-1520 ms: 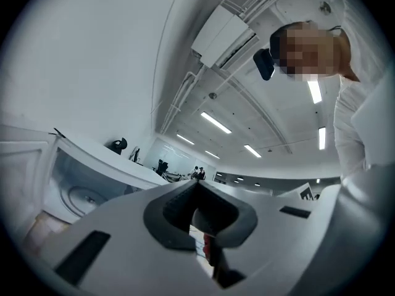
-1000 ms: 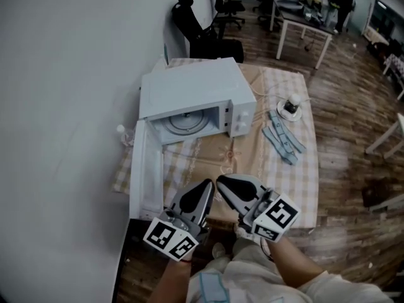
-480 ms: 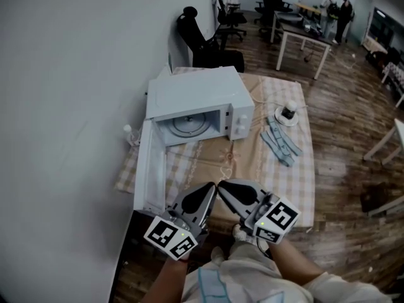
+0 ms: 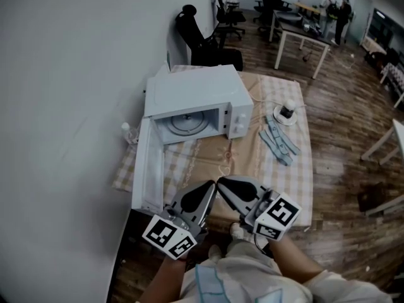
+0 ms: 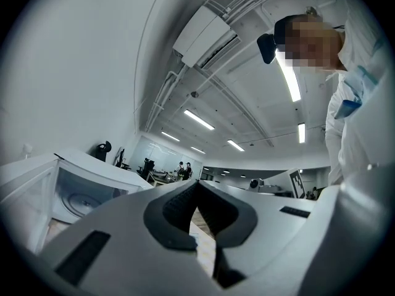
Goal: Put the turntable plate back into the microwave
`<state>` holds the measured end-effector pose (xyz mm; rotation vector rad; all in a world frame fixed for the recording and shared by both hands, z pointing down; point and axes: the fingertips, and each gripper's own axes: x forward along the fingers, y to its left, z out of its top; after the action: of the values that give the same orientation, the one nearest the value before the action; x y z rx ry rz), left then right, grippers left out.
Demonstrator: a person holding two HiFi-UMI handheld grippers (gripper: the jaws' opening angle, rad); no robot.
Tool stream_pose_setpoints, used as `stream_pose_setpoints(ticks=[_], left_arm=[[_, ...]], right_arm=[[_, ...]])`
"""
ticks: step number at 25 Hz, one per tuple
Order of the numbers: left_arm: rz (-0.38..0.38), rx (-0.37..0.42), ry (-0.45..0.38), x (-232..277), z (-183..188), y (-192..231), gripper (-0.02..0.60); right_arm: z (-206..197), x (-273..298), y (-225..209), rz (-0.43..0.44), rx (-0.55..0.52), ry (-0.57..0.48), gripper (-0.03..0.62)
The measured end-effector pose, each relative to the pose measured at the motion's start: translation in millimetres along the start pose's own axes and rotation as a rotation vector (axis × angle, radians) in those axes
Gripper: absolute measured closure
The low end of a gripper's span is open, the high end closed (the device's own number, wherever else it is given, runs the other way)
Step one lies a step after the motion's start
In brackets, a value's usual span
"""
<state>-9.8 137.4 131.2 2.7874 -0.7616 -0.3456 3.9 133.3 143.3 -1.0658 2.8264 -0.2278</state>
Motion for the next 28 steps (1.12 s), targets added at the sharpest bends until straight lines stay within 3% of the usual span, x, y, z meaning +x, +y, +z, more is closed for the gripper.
stream_pose_setpoints(ticks=[9,28], left_arm=[[-0.036,0.048,0.008,11,5,-6,0.583],[-0.140,0.016,0.016,28,5,-7,0.583]], right_arm=[[9,-4,-7,0.034,-0.010,0.022,0.553],[16,-7,-21,0.021,0.021,0.047,0.562]])
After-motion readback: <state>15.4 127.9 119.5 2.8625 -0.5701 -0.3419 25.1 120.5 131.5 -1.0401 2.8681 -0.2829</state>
